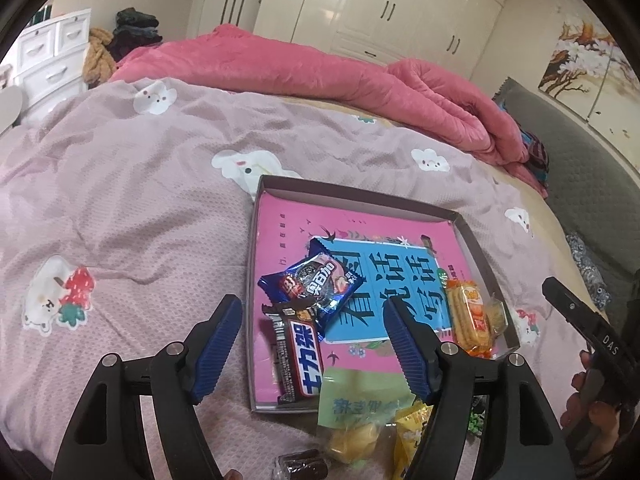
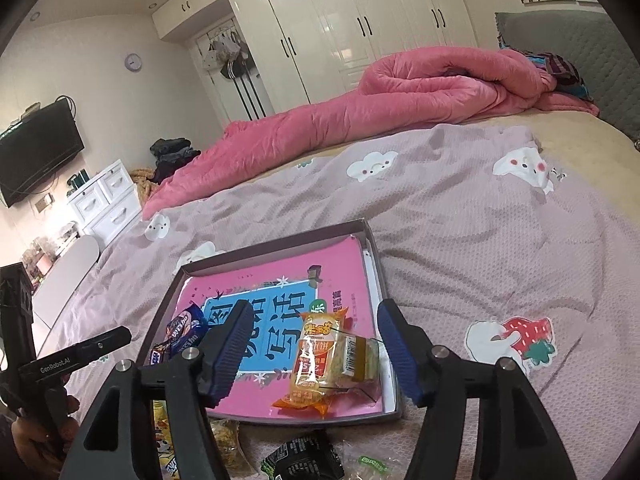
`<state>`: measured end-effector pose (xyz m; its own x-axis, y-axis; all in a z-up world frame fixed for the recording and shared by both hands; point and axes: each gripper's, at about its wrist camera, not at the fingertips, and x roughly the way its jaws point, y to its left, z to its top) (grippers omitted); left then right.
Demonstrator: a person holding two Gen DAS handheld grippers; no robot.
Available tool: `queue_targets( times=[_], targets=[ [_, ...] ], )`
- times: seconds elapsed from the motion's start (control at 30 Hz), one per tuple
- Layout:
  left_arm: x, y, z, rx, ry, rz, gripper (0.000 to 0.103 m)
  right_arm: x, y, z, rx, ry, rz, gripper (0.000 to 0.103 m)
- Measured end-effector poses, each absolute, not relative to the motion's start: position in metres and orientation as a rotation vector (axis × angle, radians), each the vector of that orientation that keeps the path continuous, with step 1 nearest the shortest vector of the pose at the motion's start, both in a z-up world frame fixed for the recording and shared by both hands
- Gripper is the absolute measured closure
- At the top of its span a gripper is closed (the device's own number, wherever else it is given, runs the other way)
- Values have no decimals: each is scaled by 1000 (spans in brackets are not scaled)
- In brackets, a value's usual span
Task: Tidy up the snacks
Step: 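Withdraw both open tools from the tray back toward the snack pile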
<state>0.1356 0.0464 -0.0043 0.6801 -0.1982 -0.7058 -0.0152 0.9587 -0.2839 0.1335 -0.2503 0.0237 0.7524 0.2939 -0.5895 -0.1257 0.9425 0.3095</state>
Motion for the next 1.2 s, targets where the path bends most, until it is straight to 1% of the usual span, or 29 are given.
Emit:
queue_targets(
  times=[0.47,1.1,1.17,1.2],
  targets=[
    [121,49,5,-251,803,-83,28,122,-249,32,250,652,257,38],
    [98,47,14,-228,814,-100,27,90,-224,32,161,666,331,38],
    [96,45,13,-226,824,-108,27,88,-222,33,155,665,331,37],
    [95,45,12,-222,828,-111,27,86,-222,33,155,663,333,34]
  ],
)
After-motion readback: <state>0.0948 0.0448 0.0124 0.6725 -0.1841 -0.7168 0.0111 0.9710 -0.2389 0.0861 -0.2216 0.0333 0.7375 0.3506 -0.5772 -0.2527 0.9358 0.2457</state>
